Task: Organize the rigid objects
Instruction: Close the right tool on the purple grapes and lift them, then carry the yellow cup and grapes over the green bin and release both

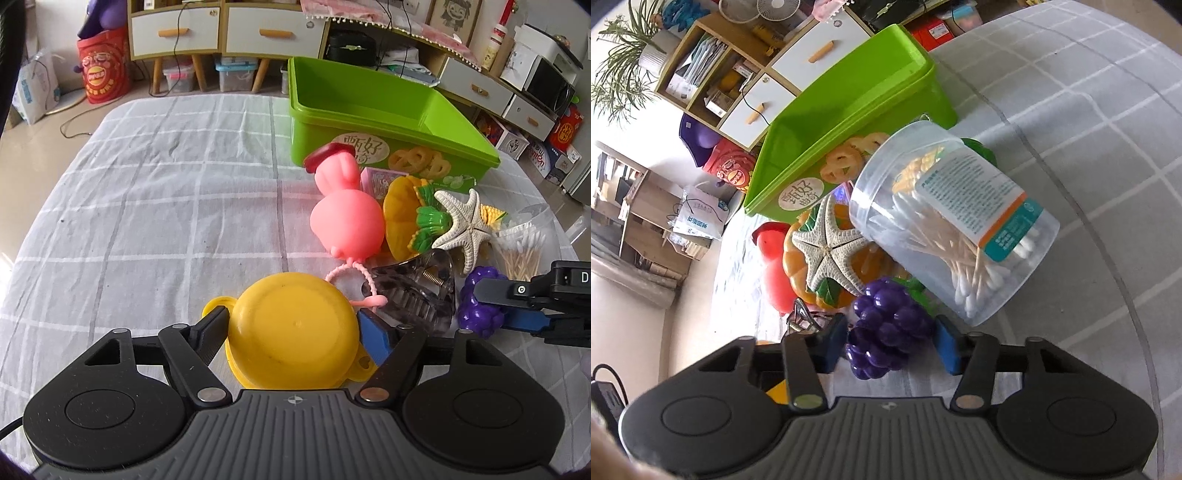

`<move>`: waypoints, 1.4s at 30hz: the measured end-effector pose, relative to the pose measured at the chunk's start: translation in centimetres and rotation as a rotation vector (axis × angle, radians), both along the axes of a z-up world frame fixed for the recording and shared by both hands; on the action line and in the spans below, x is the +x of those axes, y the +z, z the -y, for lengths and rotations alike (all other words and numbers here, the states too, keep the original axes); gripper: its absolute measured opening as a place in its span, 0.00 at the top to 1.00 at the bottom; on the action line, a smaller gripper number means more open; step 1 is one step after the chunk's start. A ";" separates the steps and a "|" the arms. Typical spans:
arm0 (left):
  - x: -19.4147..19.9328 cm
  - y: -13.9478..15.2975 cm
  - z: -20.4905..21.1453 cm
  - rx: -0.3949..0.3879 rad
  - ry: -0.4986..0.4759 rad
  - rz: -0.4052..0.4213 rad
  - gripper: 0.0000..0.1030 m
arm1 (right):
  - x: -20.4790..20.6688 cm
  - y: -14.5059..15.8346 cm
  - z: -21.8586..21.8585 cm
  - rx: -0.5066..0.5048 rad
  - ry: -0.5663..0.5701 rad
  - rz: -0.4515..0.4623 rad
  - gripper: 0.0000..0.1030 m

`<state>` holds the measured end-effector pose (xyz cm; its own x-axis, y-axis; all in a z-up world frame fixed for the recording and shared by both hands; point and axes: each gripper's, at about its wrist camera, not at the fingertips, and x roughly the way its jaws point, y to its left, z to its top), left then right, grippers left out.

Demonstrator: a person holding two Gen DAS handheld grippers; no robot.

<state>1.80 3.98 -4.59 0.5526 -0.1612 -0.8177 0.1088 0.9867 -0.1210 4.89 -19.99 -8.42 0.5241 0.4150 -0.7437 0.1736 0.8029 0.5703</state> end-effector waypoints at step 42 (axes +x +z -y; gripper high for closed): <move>6.1 8.9 4.8 -0.097 -0.095 0.205 0.25 | 4.3 12.8 1.3 -0.150 -0.010 0.253 0.70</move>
<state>7.90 -0.87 4.31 0.6838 -0.2927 -0.6684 0.2323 0.9557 -0.1808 9.21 -21.24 4.40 0.7039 0.3042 -0.6419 0.0492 0.8806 0.4713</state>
